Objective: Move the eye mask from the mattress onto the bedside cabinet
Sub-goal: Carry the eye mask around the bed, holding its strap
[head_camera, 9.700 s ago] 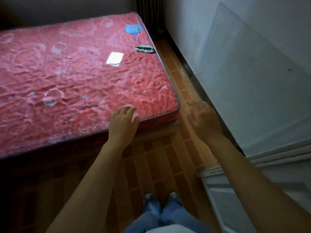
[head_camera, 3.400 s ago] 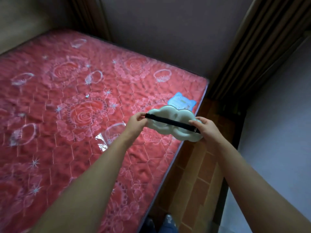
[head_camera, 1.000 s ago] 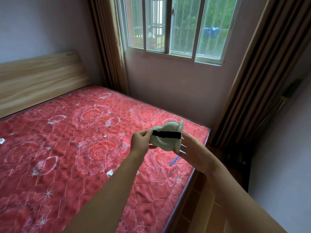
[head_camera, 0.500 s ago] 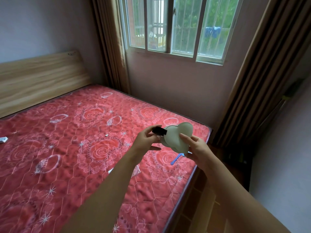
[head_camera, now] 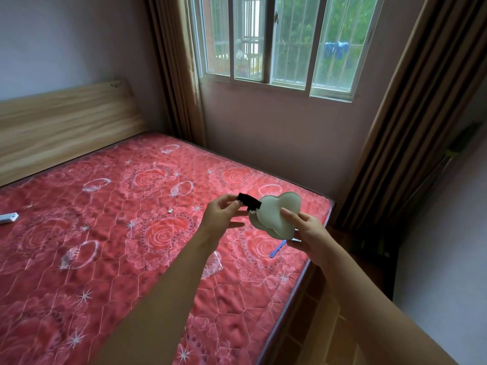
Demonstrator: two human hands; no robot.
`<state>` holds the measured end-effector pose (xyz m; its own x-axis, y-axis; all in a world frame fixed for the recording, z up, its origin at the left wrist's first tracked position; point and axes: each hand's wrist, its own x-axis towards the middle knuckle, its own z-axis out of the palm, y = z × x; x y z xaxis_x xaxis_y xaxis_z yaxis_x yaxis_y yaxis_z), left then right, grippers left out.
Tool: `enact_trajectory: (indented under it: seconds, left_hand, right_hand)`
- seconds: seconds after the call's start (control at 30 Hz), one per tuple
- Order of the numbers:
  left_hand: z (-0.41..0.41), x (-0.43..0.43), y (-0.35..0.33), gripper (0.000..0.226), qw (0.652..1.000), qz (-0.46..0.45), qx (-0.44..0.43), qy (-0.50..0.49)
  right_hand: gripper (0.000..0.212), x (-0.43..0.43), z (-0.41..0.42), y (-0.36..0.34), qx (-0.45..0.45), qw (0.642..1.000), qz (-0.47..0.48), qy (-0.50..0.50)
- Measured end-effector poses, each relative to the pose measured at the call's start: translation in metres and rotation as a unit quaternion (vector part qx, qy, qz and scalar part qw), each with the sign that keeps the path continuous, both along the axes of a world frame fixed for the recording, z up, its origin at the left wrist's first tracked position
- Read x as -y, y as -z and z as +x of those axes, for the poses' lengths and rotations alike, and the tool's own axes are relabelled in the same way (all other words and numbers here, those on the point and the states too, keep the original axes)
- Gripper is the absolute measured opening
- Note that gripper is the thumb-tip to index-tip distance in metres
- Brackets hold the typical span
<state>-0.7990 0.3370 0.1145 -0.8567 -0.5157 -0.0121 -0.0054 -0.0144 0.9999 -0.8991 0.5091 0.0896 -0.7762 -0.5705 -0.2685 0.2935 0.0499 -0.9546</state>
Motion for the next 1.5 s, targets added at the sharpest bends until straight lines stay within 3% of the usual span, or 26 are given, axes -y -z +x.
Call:
enact_trajectory:
  seconds: [0.13,0.4,0.5,0.6,0.77,0.97,1.07,1.5]
  left_hand:
    - [-0.001,0.005,-0.001,0.016,0.993,0.010,0.003,-0.114]
    - [0.011,0.034,0.012,0.015,0.968,0.018,0.058,-0.244]
    - [0.017,0.038,0.022,0.017,0.964,0.027,0.102,-0.243]
    - [0.020,0.035,0.024,0.022,0.973,0.045,0.135,-0.182]
    - [0.022,0.024,0.018,0.026,0.989,0.034,0.123,-0.082]
    - [0.019,0.016,0.015,0.039,0.992,0.050,0.095,-0.065]
    - [0.023,0.016,0.013,0.035,0.993,0.027,0.098,-0.062]
    - [0.104,0.050,0.027,0.024,0.956,0.042,0.016,-0.289]
  right_hand:
    - [0.028,-0.002,-0.001,-0.001,0.032,0.999,-0.041,-0.010]
    - [0.040,-0.007,-0.007,-0.004,0.047,0.997,-0.061,0.013]
    - [0.036,0.000,-0.005,-0.006,0.056,0.995,-0.079,0.000]
    - [0.020,0.009,-0.002,-0.008,0.061,0.995,-0.085,-0.007]
    - [0.018,0.025,0.004,-0.009,0.063,0.994,-0.084,-0.024]
    - [0.010,0.038,0.009,-0.009,0.060,0.994,-0.073,-0.052]
    - [0.012,0.046,0.009,-0.014,0.055,0.993,-0.068,-0.076]
    - [0.010,0.116,0.061,-0.003,0.072,0.977,-0.053,-0.192]
